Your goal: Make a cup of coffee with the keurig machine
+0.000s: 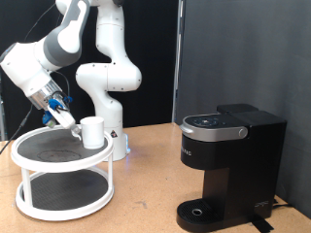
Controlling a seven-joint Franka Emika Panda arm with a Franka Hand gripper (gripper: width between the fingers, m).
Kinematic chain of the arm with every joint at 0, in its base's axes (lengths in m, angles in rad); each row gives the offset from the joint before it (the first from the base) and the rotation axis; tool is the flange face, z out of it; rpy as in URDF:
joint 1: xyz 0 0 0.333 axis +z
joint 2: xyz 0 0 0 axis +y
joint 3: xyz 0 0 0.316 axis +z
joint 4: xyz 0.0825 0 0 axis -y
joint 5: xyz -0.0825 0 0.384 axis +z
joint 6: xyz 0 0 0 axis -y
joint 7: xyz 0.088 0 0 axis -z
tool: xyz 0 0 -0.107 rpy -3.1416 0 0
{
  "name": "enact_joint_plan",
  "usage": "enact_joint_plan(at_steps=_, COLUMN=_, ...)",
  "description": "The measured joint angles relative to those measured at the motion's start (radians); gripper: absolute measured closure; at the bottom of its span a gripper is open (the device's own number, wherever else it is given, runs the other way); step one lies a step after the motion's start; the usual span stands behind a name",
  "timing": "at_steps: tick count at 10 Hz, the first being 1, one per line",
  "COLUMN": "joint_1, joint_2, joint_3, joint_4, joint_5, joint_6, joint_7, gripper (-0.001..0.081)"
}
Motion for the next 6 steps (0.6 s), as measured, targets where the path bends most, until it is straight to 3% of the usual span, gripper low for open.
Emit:
enact_joint_plan(at_steps=1, joint_1=0.000, joint_2=0.000, joint_3=0.000, joint_4=0.000, joint_5=0.003, joint_6=0.000, joint_7=0.000, gripper=0.0516)
enact_joint_plan(at_steps=2, joint_1=0.000, joint_2=0.000, joint_3=0.000, joint_4=-0.001, joint_5=0.006, joint_6=0.001, joint_7=-0.001, gripper=0.0699)
enact_joint_plan(at_steps=3, joint_1=0.000, joint_2=0.000, joint_3=0.000, joint_4=-0.001, joint_5=0.009, joint_6=0.002, joint_7=-0.002, gripper=0.0772)
enact_joint_plan(at_steps=6, joint_1=0.000, joint_2=-0.002, joint_3=0.000, joint_4=0.003, joint_5=0.010, joint_6=-0.011, joint_7=0.007, gripper=0.0799)
